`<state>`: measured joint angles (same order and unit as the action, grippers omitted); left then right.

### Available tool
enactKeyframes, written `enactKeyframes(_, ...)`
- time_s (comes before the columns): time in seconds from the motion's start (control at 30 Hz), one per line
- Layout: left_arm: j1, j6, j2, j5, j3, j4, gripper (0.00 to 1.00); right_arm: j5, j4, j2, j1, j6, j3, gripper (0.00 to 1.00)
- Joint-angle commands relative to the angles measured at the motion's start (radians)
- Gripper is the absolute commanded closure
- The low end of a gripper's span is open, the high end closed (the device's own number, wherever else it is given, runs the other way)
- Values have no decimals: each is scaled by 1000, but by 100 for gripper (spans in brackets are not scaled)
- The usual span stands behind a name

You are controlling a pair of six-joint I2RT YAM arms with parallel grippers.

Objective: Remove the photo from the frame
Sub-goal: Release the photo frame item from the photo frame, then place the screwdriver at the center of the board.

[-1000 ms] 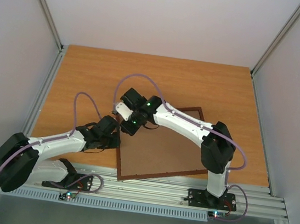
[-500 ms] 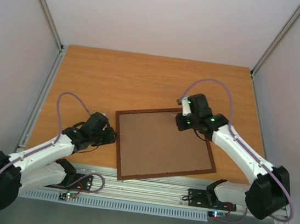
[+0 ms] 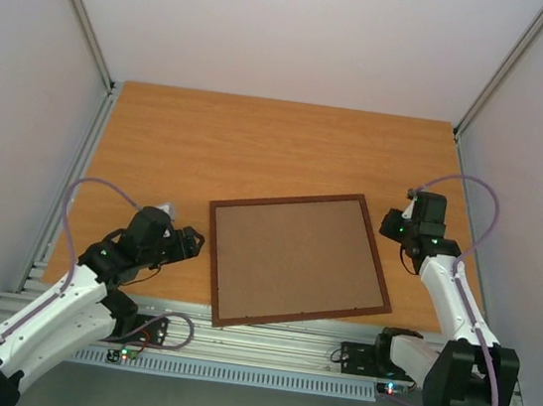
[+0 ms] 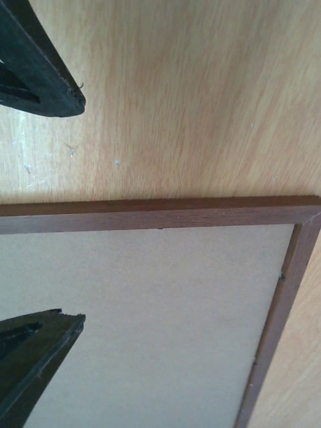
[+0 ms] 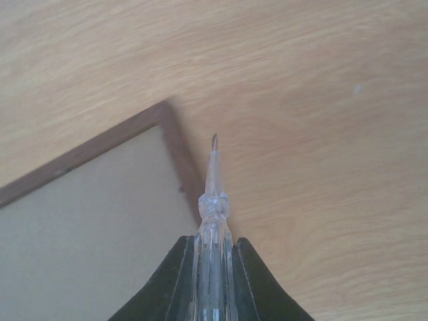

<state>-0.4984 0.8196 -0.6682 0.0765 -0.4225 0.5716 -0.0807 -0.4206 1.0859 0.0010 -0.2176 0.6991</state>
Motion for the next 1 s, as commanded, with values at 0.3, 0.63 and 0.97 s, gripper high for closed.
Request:
enactKeyframes(0.3,12,-35,5,-10,4,58,10,-189,262,290,-282,154,-22,98)
enactKeyframes(0.63,12,-60,-130,67,-14,-17,9,-311,194,473,-403,212,49,72)
enactKeyframes(0.97,12,-78,-199,141,-27,-31,9,-245,105,408,-407,190,32,55)
